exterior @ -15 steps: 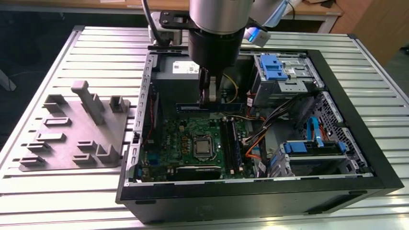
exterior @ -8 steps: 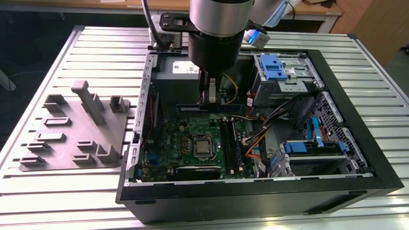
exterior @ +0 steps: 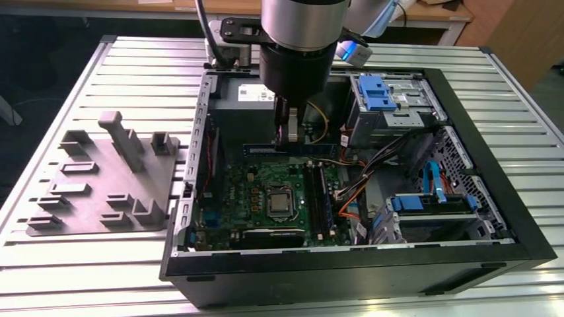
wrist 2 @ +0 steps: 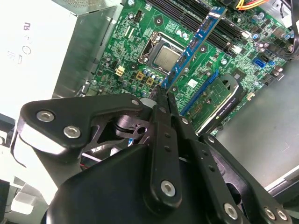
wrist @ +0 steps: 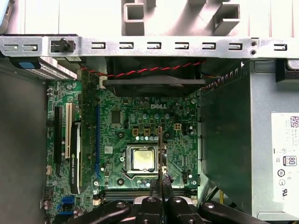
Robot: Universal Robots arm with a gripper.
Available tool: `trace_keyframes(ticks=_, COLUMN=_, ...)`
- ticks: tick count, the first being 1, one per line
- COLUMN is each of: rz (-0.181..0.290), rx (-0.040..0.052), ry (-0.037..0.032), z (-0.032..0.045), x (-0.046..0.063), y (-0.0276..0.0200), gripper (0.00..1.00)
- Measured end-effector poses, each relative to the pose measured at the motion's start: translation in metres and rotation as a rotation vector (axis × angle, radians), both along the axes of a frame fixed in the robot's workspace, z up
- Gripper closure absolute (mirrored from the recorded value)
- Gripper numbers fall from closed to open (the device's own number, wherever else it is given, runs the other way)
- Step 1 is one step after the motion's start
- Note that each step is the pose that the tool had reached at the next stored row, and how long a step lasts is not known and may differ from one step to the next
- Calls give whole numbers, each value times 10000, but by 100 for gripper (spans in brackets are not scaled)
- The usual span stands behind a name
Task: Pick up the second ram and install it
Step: 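Insert the second ram into the second slot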
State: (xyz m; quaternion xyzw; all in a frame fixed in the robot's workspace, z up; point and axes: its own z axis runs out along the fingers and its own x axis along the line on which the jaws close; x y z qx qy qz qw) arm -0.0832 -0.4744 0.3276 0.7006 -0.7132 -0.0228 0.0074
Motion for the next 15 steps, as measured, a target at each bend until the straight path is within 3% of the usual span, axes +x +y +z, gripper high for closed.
trace_keyframes(ticks=5, rz=-205, rx=1, ry=0, z=-3, x=0, y=0, gripper=87)
trace_keyframes(ticks=15, rz=-1978, rx=0, ry=0, z=-21, x=0, y=0, gripper=87)
